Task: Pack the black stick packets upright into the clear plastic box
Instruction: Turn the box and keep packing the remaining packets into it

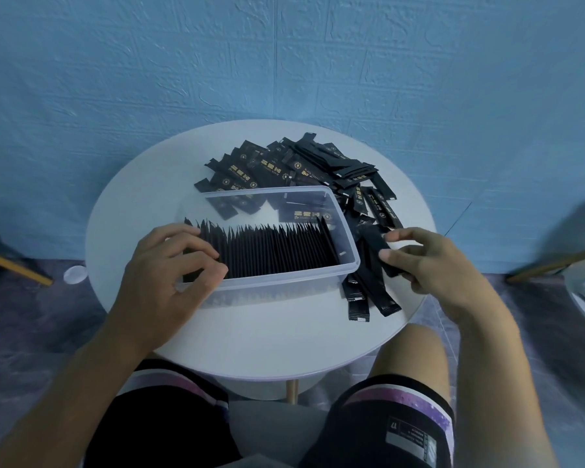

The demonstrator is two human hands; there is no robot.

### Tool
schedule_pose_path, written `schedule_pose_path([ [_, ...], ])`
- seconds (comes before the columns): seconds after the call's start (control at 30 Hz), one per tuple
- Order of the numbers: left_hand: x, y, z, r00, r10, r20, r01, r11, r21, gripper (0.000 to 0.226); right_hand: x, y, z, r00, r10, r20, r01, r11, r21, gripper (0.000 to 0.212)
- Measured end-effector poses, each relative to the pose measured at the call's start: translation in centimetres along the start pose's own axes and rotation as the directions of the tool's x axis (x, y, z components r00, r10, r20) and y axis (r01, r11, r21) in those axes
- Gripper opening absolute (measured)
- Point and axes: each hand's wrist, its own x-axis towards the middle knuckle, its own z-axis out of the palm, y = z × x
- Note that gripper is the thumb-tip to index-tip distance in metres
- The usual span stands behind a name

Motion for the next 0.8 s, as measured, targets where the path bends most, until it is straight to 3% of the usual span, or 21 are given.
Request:
schedule_pose_path([
  [0.13,0.0,0.0,-0.1,1.0,-0.002,-0.005,0.002,1.0,0.0,0.044,-1.3,-0.1,0.7,0.992,0.04,0.119,-0.022,0.989,-0.148,0.024],
  [0.4,0.0,0.1,0.0,1.0,-0.006,0.0,0.006,1.0,-0.01,0.044,-0.6,0.0,2.1,0.997,0.062,0.039,-0.035,0.87,-0.491,0.028],
  [0.8,0.0,0.1,-0.1,1.0,-0.012,0.001,0.012,1.0,-0.02,0.046,-0.5,-0.4,3.3,0.992,0.1,0.078,-0.051,0.874,-0.484,0.036],
])
